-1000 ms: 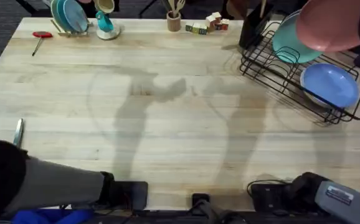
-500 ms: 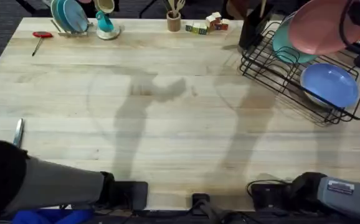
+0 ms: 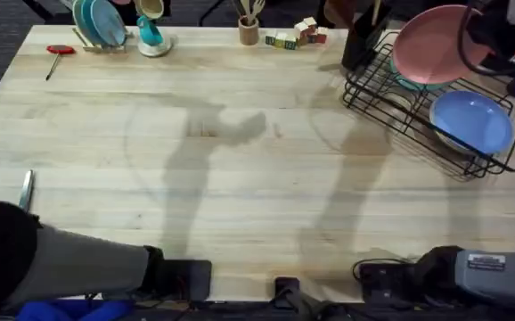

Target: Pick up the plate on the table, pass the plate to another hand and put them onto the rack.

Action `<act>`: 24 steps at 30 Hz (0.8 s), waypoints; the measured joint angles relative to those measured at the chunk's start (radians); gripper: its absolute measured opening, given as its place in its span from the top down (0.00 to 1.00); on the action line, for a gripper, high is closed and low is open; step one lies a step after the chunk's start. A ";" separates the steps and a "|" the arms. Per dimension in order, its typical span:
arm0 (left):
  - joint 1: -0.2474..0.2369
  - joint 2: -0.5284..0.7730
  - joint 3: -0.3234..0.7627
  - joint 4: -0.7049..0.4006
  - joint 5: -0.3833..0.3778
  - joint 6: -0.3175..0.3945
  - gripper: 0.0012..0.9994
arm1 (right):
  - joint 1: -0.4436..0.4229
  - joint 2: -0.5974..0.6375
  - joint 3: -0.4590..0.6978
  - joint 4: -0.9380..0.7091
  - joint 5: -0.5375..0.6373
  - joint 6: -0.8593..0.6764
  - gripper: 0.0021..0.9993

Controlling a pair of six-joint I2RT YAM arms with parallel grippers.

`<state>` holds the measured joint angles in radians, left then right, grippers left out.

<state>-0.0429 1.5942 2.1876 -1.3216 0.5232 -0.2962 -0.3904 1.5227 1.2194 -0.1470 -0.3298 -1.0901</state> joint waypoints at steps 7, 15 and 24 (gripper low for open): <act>0.000 0.000 0.000 0.000 0.000 -0.001 0.00 | 0.011 0.031 0.000 0.013 0.000 0.003 0.97; 0.000 0.000 0.000 0.000 0.000 -0.001 0.01 | 0.011 0.036 0.000 -0.031 0.001 0.029 0.97; 0.000 0.000 0.000 0.000 0.000 -0.003 0.00 | 0.011 0.079 0.000 -0.078 0.006 0.039 0.97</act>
<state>-0.0429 1.5944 2.1876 -1.3216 0.5232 -0.2996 -0.3794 1.6015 1.2194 -0.2253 -0.3236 -1.0515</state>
